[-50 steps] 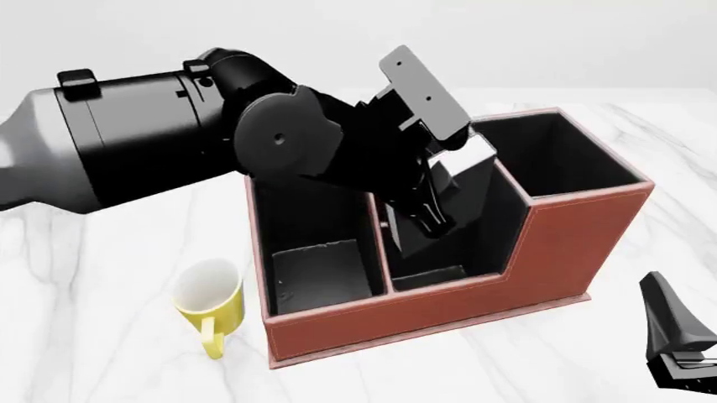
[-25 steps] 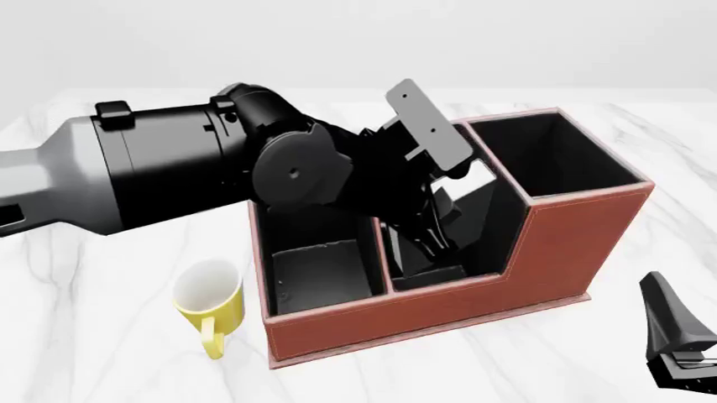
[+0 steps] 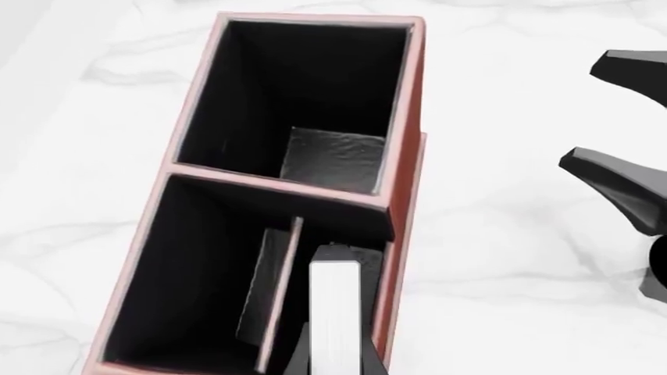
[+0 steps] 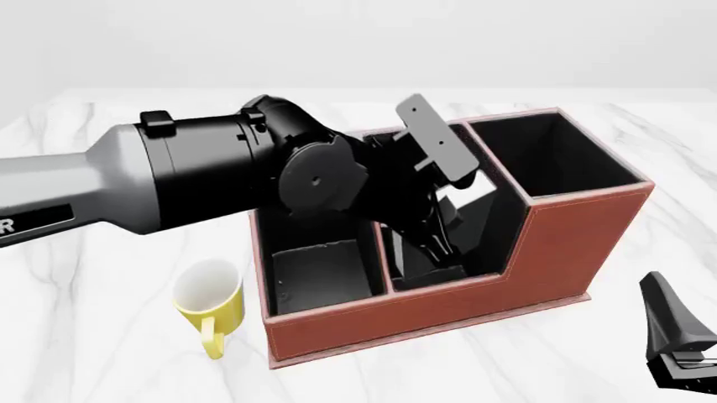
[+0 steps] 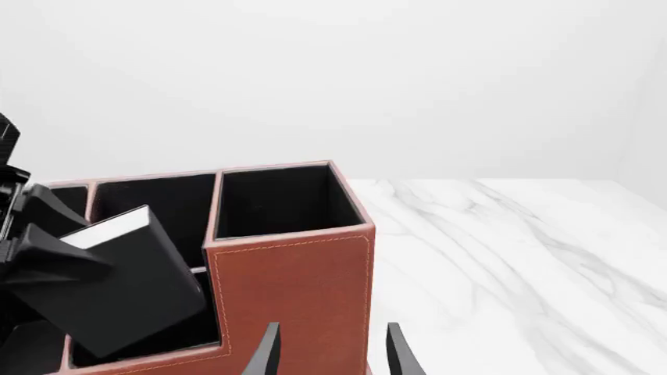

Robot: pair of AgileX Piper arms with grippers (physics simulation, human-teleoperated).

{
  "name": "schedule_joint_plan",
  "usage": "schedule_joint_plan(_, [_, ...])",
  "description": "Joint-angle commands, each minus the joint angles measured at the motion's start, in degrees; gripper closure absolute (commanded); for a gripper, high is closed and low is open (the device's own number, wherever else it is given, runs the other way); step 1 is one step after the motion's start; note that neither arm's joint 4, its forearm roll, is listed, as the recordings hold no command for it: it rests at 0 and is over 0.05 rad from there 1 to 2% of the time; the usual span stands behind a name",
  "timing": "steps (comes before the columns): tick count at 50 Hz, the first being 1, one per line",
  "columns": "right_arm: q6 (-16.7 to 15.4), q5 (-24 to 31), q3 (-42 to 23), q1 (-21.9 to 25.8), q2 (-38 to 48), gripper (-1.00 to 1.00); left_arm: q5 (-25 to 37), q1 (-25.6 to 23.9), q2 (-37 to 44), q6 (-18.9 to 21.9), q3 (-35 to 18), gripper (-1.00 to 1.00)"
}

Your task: Pick up the book and place it in the back compartment of the caddy.

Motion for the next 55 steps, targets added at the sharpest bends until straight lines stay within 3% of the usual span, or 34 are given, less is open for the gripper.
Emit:
schedule_joint_plan(1, [0.0,0.0,0.0,0.01,0.01,-1.0,-0.23,0.3,1.0,1.38,-0.81,1.0])
schedule_joint_plan(26, [0.0,0.0,0.0,0.0,0.0,-1.0,-1.87,0.17,2.03,3.8,-0.12,1.0])
schedule_joint_plan(27, [0.0,0.0,0.0,0.0,-0.01,-1.0,-1.83,0.34,1.99,3.68,-0.73,-1.0])
schedule_joint_plan(29, [0.0,0.0,0.0,0.0,0.0,-1.0,-0.69,-0.52,1.51,1.94,-0.74,-1.0])
schedule_joint_plan(32, [0.01,0.0,0.0,0.01,0.0,-1.0,-0.39,1.15,2.9,3.17,-2.98,-1.0])
schedule_joint_plan(55, [0.0,0.0,0.0,0.0,0.0,-1.0,1.94,1.98,-1.7,2.36,-5.85,-1.0])
